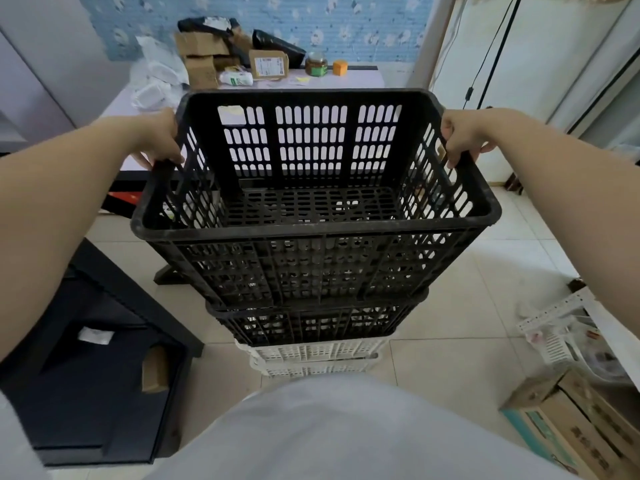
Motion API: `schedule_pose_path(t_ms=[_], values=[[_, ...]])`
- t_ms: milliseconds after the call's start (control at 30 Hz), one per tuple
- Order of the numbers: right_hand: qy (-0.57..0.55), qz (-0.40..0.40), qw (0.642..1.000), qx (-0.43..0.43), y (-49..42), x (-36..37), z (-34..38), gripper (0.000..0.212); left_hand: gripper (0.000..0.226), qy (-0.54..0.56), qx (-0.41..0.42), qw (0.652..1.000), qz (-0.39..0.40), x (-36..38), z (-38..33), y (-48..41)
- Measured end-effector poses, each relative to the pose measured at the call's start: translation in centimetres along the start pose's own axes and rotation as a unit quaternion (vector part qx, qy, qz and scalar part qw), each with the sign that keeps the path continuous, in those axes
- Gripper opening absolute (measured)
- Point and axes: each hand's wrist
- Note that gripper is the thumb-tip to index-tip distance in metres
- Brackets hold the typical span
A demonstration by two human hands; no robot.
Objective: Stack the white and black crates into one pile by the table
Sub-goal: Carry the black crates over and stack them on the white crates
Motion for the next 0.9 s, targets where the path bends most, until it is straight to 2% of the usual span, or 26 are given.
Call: schedule_pose_path(t_ms=[233,567,733,900], values=[[-0.014,0.003,1.0,-0.005,0.1,-0.3,0.1,0.037,0.033,0.015,-0.015,1.0,0.01,-0.1,0.2,0.6],[-0.011,-0.03,0.999,-0.018,1.1,0.3,-0.4,0.039,0.036,-0.027,-0.009,0.999,-0.029,0.3,-0.3,1.9],[-0.011,-0.047,0.998,-0.032,1.3,0.6,-0.1,0.038,0.031,-0.097,0.002,0.993,-0.062,0.6,-0.4,3.2],[-0.026,-0.073,0.996,-0.034,1.6,0.6,-0.2,0.037,0.043,-0.102,-0.003,0.993,-0.064,1.3,-0.4,3.7]])
Point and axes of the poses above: each hand's wrist, its own y-axis away from the middle knuckle, its own x-axis out of the palm, z = x × y, and after that the axes turned 10 degrees about -z, right-handed
